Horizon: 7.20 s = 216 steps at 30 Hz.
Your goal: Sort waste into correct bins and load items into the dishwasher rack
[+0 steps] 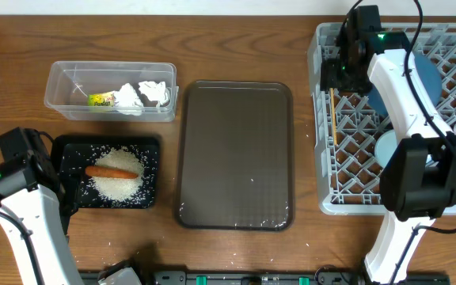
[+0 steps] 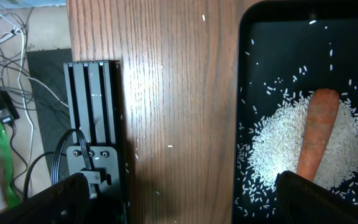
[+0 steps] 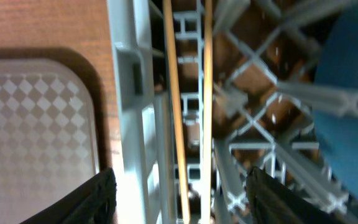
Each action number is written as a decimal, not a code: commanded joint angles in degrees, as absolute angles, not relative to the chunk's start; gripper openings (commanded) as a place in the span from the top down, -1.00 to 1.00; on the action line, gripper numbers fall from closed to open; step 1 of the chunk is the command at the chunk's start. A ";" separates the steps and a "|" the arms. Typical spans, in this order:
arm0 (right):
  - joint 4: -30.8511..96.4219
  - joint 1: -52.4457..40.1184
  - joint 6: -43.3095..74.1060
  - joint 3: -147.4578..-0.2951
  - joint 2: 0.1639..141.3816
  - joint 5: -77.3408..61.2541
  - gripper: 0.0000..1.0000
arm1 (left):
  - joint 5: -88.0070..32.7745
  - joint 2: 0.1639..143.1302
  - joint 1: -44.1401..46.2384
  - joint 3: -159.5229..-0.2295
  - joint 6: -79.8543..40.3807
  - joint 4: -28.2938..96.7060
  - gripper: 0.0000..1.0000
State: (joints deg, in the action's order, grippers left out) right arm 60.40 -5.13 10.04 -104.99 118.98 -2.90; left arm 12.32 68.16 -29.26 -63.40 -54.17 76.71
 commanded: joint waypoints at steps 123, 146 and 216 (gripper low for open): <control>4.27 -0.97 2.42 -0.32 0.27 -1.58 -0.98 | 12.64 68.47 -29.61 -63.44 -54.11 77.06 -0.97; 4.23 -1.04 -0.30 -0.32 0.30 -1.52 -0.99 | 12.67 68.47 -29.61 -63.44 -54.11 77.06 -0.96; 4.23 -1.04 -0.30 -0.32 0.32 -1.50 -0.99 | -2.61 9.32 0.36 -5.98 -24.03 10.50 -0.96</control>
